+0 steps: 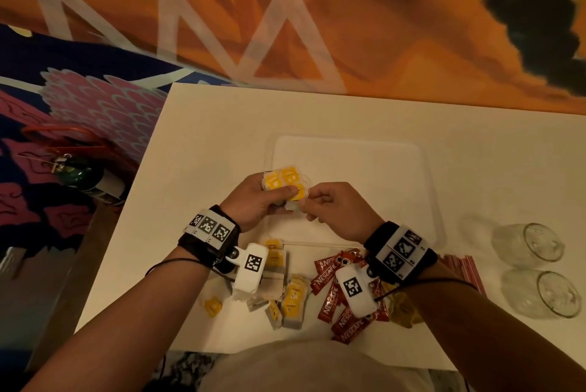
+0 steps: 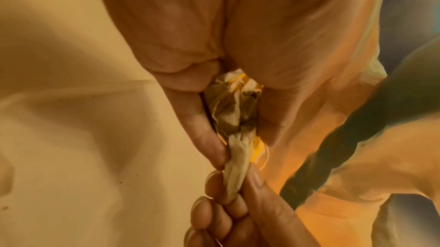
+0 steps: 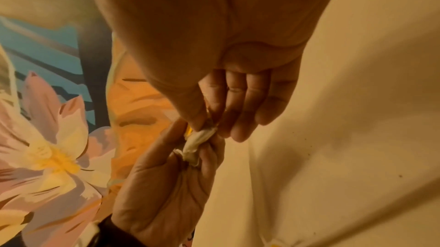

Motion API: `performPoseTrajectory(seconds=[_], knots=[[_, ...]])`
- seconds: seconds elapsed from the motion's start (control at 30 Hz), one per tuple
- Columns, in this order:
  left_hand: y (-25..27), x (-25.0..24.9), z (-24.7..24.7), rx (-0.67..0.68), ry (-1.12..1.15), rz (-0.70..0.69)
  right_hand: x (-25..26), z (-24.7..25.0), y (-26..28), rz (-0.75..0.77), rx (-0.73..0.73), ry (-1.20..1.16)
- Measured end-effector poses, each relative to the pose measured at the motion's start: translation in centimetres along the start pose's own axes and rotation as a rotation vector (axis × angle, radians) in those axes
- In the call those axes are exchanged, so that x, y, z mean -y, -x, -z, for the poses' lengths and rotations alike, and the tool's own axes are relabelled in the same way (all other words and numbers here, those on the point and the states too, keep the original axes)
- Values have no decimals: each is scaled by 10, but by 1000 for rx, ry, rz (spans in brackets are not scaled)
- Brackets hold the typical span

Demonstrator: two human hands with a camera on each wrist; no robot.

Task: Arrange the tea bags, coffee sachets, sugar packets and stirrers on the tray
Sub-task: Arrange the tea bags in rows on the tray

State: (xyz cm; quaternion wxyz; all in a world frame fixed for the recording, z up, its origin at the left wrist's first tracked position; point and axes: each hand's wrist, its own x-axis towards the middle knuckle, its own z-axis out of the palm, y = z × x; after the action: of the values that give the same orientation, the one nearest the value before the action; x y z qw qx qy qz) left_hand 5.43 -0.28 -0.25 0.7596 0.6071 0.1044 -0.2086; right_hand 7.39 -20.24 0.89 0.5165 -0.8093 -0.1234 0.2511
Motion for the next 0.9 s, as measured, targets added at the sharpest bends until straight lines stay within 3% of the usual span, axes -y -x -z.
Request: performPoseTrajectory(seconds=[0.27, 0.5, 0.9], knots=[[-13, -5, 8, -73, 203, 35, -7, 11, -11, -39, 4, -13], [-29, -6, 26, -200, 180, 33, -7, 25, -31, -75, -8, 32], [-58, -13, 52, -302, -30, 53, -7, 18, -155, -274, -173, 103]])
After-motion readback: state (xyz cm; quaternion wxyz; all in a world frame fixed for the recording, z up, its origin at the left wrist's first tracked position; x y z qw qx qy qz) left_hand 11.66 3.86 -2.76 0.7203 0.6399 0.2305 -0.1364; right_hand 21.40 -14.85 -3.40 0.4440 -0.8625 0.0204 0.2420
